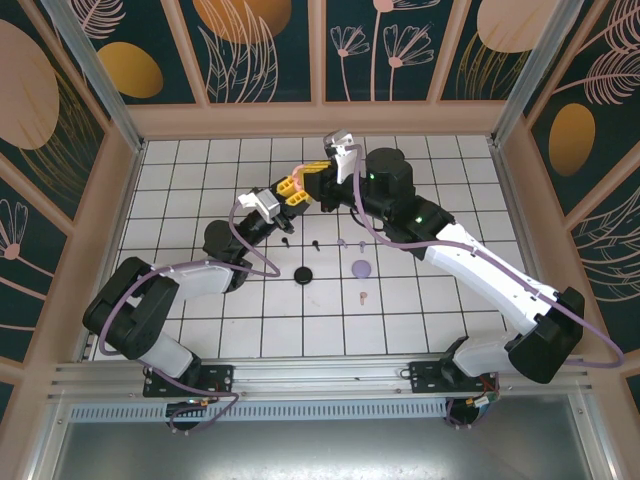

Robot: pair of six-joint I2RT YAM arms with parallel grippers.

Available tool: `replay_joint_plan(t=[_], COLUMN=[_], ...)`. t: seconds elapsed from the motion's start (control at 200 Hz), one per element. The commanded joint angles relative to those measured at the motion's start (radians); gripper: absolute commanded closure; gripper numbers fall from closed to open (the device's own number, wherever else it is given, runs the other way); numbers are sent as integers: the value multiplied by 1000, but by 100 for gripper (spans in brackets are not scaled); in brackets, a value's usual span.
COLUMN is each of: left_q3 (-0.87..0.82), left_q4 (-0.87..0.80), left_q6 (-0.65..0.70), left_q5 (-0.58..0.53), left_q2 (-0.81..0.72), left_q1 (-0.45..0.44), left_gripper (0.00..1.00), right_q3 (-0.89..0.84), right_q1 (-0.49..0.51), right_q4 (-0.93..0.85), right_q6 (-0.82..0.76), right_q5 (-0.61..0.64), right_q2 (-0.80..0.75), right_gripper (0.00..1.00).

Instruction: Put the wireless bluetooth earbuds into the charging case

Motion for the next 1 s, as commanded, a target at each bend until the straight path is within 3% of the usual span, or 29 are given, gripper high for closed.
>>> replay_joint_plan(t=[0.0,0.4,0.48,0.636,0.856,0.996], left_q3=[36,45,41,27,-25,-62], left_q4=[36,10,9,14,83,100], left_q6=[-18,-29,-29,-36,-53,-56], left_q5=[18,18,11,-6,-44,-55], left_q2=[-39,-43,-42,-36,-24,-36], left_q1=[-7,-7,-7,-7,-7,-7], left_gripper=[100,100,100,100,100,100], right_q3=[-14,35,43,84,113,59], right_q1=[-1,54,54,47,30,10], right_q4=[-11,-133,-129,-133,-169,-233], right_q6=[-52,-166,-148,-87,45,166], right_q5=[-27,-44,-25,25,95,208], right_q2=[4,55,50,29,-86,-204], right_gripper=[85,83,72,42,34,31])
